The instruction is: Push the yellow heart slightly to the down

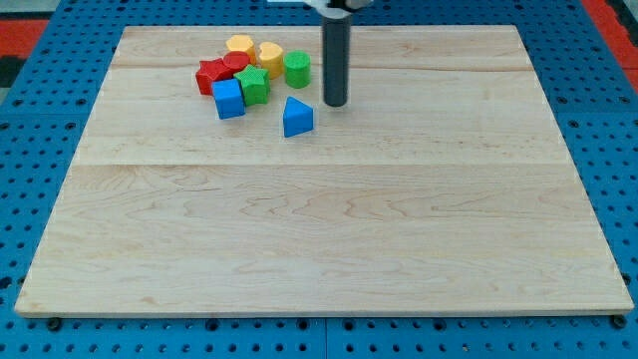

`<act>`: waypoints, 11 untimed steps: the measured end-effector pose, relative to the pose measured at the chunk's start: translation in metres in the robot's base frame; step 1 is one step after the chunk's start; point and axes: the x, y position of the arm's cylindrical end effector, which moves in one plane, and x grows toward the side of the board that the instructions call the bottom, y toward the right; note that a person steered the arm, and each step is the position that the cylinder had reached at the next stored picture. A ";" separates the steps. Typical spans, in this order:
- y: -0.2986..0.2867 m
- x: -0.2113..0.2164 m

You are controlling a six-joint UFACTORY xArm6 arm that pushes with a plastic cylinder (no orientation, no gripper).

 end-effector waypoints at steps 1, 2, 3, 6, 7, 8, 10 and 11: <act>0.024 -0.034; 0.000 -0.057; -0.038 -0.084; -0.098 -0.097; -0.102 -0.088; -0.066 -0.107; -0.011 -0.099; -0.042 -0.066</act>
